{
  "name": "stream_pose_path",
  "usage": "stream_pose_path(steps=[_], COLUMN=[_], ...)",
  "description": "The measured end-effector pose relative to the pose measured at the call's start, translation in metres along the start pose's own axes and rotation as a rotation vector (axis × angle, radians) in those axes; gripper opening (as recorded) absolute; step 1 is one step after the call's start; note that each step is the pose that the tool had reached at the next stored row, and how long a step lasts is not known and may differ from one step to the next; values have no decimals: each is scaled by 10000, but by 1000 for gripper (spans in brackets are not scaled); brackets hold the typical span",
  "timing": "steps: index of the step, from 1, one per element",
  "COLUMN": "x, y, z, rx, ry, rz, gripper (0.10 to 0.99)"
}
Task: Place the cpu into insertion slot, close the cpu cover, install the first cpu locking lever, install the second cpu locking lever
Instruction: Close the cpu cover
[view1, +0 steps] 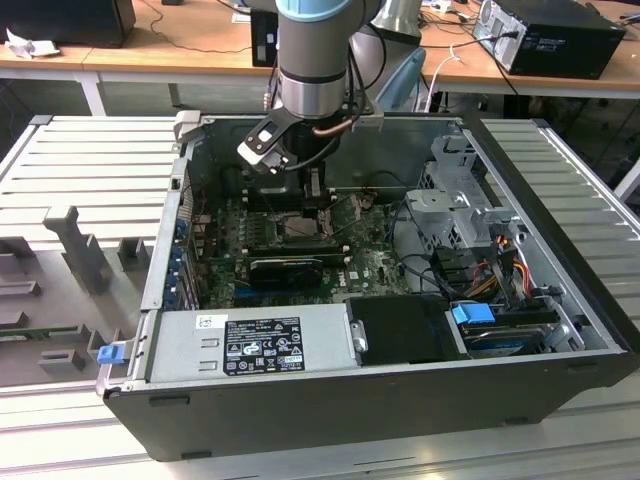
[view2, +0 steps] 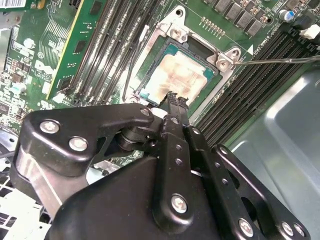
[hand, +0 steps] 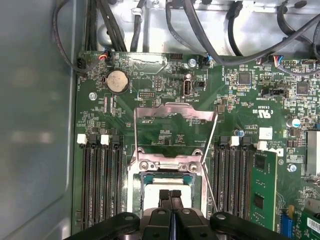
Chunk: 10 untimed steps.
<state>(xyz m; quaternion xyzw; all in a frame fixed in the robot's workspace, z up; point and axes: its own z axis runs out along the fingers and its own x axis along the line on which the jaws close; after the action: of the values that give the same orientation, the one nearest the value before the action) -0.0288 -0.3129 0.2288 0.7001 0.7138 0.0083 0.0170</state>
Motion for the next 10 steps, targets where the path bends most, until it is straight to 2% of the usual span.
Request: stream_pose_path(steps=[10], x=[0], y=[2], z=[-38], rx=[-2], ry=[3], rz=[10], gripper=[106])
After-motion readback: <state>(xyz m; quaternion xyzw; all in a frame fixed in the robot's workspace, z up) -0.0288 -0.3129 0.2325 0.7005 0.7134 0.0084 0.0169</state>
